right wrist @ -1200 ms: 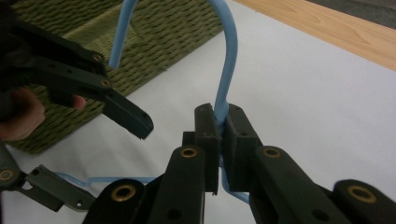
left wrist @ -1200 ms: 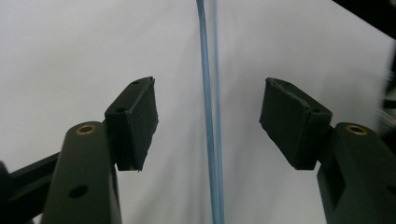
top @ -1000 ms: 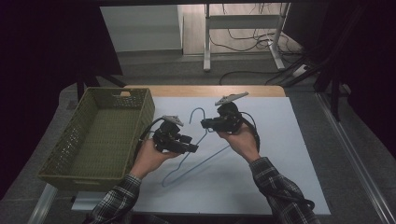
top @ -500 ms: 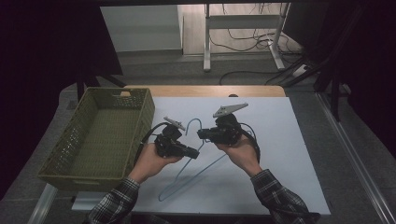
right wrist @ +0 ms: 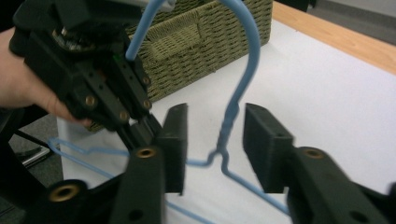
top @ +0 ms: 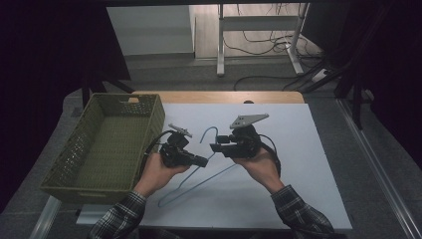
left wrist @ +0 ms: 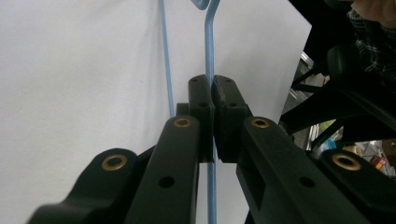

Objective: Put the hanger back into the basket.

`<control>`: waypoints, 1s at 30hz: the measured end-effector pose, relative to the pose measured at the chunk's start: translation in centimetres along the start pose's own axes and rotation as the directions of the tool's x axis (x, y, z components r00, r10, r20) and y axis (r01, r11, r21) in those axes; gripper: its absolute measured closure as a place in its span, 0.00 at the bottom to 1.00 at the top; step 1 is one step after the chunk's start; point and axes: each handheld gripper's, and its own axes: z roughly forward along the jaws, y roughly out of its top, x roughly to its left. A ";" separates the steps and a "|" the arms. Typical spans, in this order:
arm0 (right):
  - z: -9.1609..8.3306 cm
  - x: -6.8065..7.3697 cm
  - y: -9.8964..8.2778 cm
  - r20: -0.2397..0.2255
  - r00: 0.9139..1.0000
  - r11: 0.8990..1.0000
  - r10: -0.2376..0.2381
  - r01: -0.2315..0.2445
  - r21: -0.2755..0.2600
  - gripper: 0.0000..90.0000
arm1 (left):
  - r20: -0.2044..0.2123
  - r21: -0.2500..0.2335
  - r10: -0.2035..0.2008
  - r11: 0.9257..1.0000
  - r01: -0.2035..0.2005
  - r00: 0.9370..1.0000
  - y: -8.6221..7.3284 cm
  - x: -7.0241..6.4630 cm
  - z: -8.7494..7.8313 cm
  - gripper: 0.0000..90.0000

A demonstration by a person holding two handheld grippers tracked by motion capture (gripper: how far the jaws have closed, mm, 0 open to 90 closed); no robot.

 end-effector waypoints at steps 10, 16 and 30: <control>-3.1 0.4 -1.4 0.032 0.999 1.000 -0.027 0.027 -0.009 0.38 | -0.027 -0.032 -0.005 0.999 0.004 1.000 0.0 -0.5 -3.1 0.97; -4.8 0.5 -2.7 0.062 0.998 1.000 -0.017 0.018 -0.020 0.29 | -0.063 -0.062 -0.014 0.998 0.010 0.998 0.0 -0.7 -6.3 0.97; -7.7 0.2 -5.4 0.098 0.994 0.999 0.040 -0.038 -0.021 0.14 | -0.182 -0.137 -0.027 0.991 0.002 0.983 -0.5 -0.3 -14.8 0.98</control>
